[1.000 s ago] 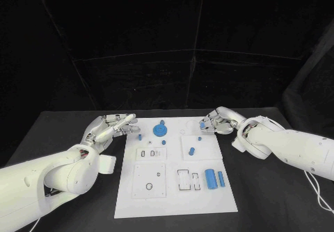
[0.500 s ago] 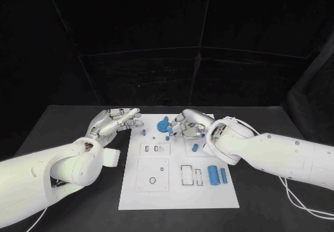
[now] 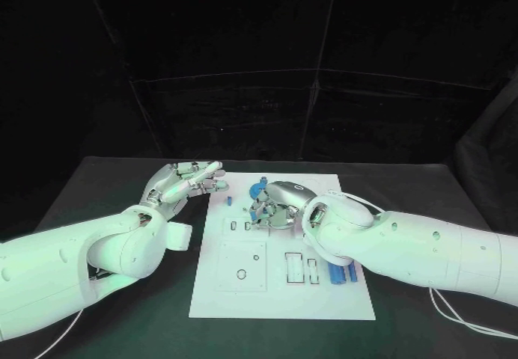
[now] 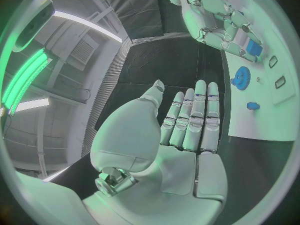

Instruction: Assemble the parts on the task board

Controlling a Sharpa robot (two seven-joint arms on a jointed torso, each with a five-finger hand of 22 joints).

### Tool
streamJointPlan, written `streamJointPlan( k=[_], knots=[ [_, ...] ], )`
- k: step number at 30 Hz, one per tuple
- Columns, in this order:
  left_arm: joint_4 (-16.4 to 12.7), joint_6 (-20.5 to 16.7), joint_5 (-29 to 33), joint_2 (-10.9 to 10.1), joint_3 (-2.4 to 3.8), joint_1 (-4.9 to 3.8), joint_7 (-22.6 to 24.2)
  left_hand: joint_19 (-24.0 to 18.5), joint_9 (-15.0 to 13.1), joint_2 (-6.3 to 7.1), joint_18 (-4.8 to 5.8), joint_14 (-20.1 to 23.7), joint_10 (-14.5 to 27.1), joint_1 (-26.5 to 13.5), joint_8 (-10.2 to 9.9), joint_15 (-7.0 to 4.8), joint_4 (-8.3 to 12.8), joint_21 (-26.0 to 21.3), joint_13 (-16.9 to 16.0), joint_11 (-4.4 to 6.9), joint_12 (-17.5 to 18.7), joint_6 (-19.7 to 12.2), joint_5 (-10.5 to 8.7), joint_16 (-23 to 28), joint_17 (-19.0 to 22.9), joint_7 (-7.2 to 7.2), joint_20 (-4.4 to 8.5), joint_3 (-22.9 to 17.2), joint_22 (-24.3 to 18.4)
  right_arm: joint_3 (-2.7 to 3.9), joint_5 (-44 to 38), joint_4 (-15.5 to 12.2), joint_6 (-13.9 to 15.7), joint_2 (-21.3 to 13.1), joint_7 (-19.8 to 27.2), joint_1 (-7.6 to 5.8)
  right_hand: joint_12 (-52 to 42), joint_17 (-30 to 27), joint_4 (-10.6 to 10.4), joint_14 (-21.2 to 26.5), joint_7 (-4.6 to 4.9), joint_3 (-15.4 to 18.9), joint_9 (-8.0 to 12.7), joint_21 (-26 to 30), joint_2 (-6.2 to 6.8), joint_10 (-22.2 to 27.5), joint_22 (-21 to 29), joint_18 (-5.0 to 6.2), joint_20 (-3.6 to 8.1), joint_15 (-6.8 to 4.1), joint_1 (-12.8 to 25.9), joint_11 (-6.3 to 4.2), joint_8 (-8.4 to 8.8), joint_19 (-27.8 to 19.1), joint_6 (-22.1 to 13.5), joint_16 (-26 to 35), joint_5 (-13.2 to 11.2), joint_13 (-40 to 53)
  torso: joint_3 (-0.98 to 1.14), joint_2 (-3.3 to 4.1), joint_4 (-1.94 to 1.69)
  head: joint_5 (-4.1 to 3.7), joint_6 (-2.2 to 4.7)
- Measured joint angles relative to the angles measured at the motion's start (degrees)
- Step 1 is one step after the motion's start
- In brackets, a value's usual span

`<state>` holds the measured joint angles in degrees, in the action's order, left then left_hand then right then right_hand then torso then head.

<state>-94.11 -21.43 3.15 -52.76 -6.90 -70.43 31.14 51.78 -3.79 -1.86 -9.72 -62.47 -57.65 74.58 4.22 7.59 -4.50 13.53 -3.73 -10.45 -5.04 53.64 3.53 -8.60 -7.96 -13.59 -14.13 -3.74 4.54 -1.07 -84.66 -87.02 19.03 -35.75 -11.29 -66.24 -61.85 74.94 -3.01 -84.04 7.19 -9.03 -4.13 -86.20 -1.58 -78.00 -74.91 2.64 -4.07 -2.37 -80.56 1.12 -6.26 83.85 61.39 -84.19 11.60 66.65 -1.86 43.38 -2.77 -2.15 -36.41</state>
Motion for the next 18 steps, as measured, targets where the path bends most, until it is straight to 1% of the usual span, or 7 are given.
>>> streamJointPlan(
  k=[7,14,18],
  knots=[
    [0.1,0.1,0.1,0.1,0.0,-0.01,-0.1,0.0,0.0,0.0,0.0,0.0,0.0,0.0,0.0,0.0,0.0,0.0,0.0,0.0,0.0,0.0,0.0,0.0,0.0,0.0,0.0,0.0,0.0,-0.14,-2.7,0.4,-0.9,1.1,-1.6,0.89,0.1,0.0,-0.3,0.0,0.0,-0.3,0.0,0.0,0.3,0.0,0.0,0.0,0.0,0.0,0.3,0.0,-0.17,0.0,0.0,0.0,-0.2,0.0,0.08,0.04,0.05,0.16,-0.35],
    [0.2,0.1,0.2,0.2,0.0,-0.03,-0.1,0.0,0.0,0.0,0.0,0.0,0.0,0.0,0.0,0.0,0.0,0.0,0.0,0.0,0.0,0.0,0.0,0.0,0.0,0.0,0.0,0.0,0.0,-0.15,-4.5,1.1,-1.4,1.5,-2.7,1.11,0.1,0.0,-0.3,0.0,-0.01,-0.6,0.0,0.0,0.68,0.0,0.0,0.0,0.0,0.01,0.7,0.01,-0.21,0.0,0.0,0.0,-0.3,-0.1,0.09,0.04,0.07,0.22,-0.54],
    [0.3,0.1,0.2,0.2,0.0,-0.03,-0.2,0.0,0.0,0.0,-0.01,0.0,0.0,0.0,0.0,0.0,0.0,0.0,0.0,0.0,0.0,0.0,0.0,0.0,0.0,0.0,0.0,0.0,0.0,-0.15,-5.1,1.3,-1.8,1.6,-3.1,1.15,0.1,0.0,-0.4,0.0,-0.02,-0.7,0.0,0.0,0.68,0.0,0.0,0.0,0.0,0.01,0.7,0.01,-0.22,0.0,0.0,0.0,-0.3,-0.1,0.08,0.04,0.07,0.22,-0.58]
  ],
)
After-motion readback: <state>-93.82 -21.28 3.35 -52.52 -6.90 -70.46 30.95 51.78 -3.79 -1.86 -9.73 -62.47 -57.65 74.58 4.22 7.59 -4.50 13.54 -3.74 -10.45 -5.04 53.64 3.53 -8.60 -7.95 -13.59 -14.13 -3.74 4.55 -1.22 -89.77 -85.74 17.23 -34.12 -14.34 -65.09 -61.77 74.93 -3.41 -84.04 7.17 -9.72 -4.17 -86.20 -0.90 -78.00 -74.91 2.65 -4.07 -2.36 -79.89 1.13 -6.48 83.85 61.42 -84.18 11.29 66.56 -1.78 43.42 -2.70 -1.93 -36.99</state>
